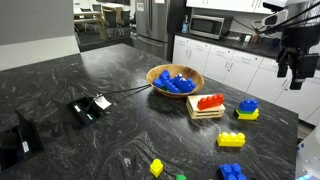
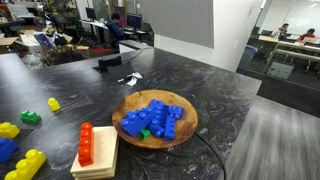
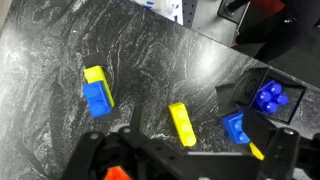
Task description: Take the orange legos from the wood and put it on the table
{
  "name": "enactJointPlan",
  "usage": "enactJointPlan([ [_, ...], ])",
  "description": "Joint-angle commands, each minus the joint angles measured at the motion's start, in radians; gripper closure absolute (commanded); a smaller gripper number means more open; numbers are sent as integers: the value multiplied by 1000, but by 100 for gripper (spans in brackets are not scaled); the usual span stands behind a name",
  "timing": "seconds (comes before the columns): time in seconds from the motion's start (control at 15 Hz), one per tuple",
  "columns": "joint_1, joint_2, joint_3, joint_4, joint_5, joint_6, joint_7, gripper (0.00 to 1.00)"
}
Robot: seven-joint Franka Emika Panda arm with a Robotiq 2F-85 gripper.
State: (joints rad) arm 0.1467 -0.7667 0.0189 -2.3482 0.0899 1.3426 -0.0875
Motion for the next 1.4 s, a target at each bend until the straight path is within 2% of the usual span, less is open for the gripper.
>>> enactJointPlan([
  [0.0, -18, 1, 12, 2, 6, -3, -10, 0],
  [0.53, -18, 1, 12, 2, 6, -3, -9, 0],
  [0.73, -6, 15, -2, -9, 19, 50, -51, 0],
  [0.93, -15, 73, 2, -20, -9, 77, -63, 0],
  [1.2, 5, 154, 6, -50, -78, 116, -159, 0],
  [1.33, -7, 158, 6, -49, -50, 97, -123, 0],
])
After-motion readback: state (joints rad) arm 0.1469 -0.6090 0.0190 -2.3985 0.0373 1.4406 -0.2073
